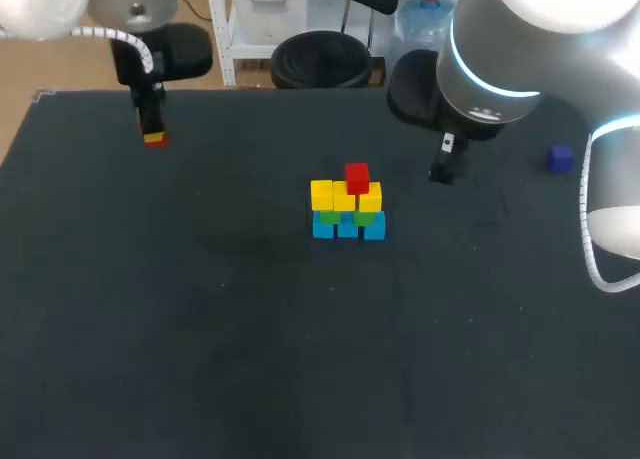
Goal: Place the blue cubes, place green cubes on the blue cubes, place the yellow cubes on the green cubes, then place the red cubes on the yellow cubes, and place purple cube on the red cubes.
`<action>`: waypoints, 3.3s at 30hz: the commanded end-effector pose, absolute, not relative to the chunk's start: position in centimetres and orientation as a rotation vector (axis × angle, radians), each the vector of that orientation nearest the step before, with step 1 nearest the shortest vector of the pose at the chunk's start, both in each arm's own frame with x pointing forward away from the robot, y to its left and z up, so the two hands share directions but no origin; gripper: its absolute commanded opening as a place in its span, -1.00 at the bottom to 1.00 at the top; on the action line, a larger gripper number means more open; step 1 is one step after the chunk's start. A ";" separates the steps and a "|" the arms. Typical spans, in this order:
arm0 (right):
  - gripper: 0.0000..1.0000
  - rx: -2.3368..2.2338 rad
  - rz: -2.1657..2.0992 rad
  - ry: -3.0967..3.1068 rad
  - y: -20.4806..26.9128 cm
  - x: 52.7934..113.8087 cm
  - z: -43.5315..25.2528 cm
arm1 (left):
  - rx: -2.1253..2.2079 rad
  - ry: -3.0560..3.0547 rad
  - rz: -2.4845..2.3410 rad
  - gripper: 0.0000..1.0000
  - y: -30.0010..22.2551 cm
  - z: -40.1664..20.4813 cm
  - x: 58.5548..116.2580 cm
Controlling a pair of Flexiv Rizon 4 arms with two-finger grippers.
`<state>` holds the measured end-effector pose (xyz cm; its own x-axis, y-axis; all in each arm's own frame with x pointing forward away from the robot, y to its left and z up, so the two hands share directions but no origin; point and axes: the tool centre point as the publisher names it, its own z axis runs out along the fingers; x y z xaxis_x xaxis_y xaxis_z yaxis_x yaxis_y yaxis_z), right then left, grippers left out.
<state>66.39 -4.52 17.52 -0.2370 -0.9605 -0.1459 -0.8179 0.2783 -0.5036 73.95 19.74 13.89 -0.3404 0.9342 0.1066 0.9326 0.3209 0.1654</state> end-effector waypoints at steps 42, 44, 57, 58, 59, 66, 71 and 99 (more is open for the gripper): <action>1.00 -1.595 -0.454 2.126 -4.6 66.3 17.4 | 2.163 2.255 -0.174 -1.00 14.2 15.6 70.6; 1.00 -1.595 -0.454 2.126 -4.6 66.3 17.4 | 2.237 2.232 -0.184 -1.00 13.5 15.4 70.6; 1.00 -1.595 -0.454 2.126 -4.6 66.3 17.4 | 2.454 2.113 -0.163 -1.00 7.0 14.5 70.7; 1.00 -1.595 -0.454 2.126 -4.6 66.3 17.4 | 2.456 2.113 -0.160 -1.00 6.6 14.3 70.5; 1.00 -1.595 -0.454 2.126 -4.6 66.3 17.4 | 2.458 2.112 -0.175 -1.00 6.3 14.0 70.3; 1.00 -1.595 -0.454 2.126 -4.6 66.3 17.4 | 2.407 2.180 -0.191 -1.00 5.0 12.2 69.4; 1.00 -1.595 -0.454 2.126 -4.6 66.3 17.4 | 2.352 2.243 -0.166 -1.00 4.5 11.9 69.5; 1.00 -1.595 -0.454 2.126 -4.6 66.3 17.4 | 2.295 2.345 -0.105 -1.00 0.1 10.9 69.5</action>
